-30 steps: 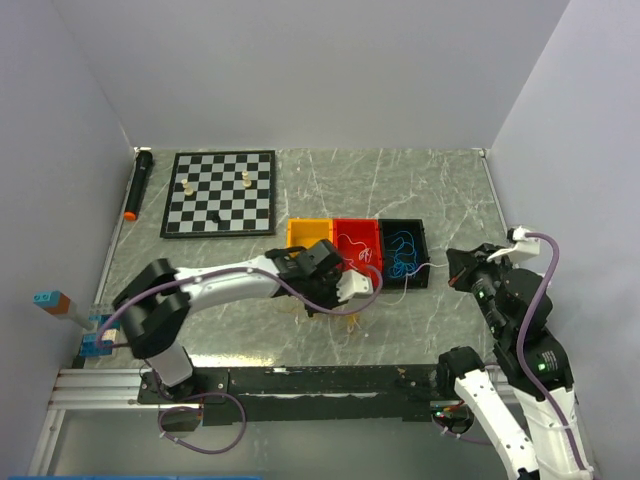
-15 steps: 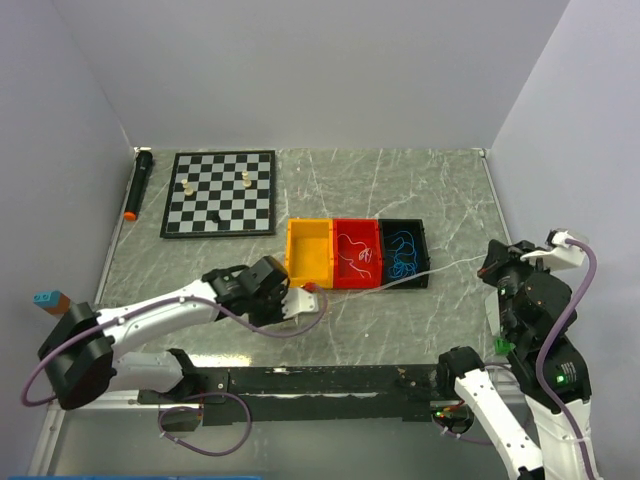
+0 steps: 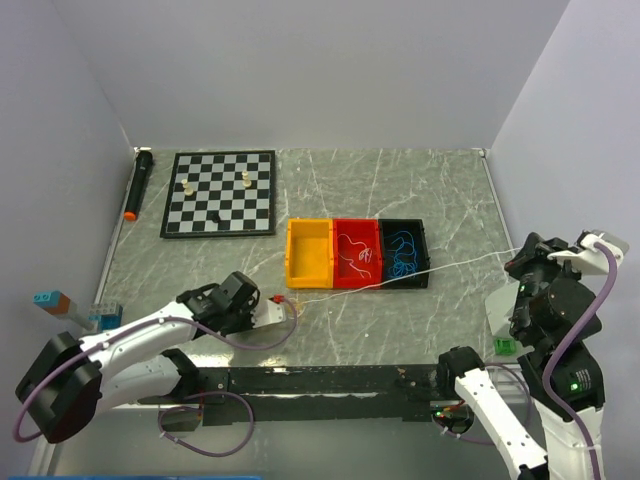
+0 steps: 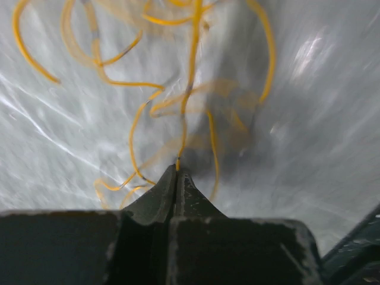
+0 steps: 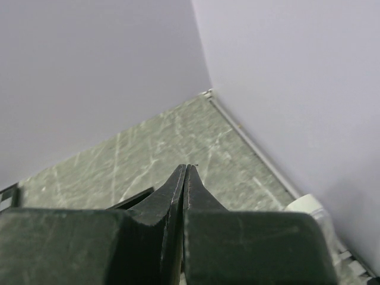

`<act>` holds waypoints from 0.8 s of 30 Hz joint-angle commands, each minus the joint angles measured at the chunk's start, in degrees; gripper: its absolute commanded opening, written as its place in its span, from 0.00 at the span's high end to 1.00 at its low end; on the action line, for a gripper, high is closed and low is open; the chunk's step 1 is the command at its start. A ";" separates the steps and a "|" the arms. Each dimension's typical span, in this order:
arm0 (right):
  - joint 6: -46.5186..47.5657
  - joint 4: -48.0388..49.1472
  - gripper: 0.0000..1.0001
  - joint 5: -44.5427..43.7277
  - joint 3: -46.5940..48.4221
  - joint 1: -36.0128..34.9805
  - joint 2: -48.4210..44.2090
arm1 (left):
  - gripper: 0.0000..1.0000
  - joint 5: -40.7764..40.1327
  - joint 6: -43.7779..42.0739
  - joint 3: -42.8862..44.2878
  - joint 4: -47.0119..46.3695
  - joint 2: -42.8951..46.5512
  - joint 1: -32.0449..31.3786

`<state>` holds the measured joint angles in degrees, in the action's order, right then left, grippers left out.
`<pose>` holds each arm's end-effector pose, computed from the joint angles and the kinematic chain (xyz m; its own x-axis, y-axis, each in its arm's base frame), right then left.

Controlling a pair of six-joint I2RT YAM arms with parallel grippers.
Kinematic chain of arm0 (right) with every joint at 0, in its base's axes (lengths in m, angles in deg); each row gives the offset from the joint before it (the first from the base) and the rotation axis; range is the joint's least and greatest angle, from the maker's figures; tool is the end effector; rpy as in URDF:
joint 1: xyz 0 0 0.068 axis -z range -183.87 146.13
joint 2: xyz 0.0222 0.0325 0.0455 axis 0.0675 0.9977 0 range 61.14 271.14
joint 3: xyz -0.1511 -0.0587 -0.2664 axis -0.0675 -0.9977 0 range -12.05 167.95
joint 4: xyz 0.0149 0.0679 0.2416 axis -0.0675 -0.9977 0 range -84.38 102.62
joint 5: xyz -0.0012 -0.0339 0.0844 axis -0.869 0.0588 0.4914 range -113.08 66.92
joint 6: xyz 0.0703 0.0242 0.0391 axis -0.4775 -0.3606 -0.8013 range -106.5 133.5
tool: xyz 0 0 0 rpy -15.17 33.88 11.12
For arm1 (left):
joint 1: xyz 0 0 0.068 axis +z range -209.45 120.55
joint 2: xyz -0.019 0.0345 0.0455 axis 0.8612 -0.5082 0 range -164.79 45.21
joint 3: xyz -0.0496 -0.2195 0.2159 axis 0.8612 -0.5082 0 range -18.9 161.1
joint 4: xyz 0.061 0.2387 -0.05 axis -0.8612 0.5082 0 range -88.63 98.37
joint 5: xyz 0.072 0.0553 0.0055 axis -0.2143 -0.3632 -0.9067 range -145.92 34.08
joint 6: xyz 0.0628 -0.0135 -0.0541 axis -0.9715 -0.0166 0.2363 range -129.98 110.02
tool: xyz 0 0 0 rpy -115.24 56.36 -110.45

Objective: Untangle the cables

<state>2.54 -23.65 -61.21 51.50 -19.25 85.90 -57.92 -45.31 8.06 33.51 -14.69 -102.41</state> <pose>0.0319 -0.0383 0.4403 0.1151 0.1867 -0.9757 0.3711 0.9030 0.2165 0.1180 -0.1065 0.1659 -0.1538 0.9330 -0.3254 0.9307 0.2474 0.2694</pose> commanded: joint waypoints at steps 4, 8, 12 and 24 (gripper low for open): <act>7.70 6.56 1.00 -9.06 5.09 -0.27 -0.06 | 0.99 -8.45 -5.97 -7.70 -3.74 2.07 4.63; 14.63 12.17 1.00 -12.31 6.23 -0.27 0.47 | 0.99 -11.27 -7.38 -9.73 -6.21 1.45 7.36; 22.72 21.39 1.00 -15.39 6.68 -0.27 1.17 | 0.99 -11.45 -8.61 -10.35 -7.09 1.89 9.47; -7.56 -5.99 1.00 13.47 -0.33 -0.18 3.11 | 0.99 -3.28 -5.36 0.80 1.68 5.93 10.09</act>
<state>8.33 -16.92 -64.55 57.90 -19.27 88.76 -65.94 -52.66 3.34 27.92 -11.21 -92.71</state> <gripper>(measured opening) 0.006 0.020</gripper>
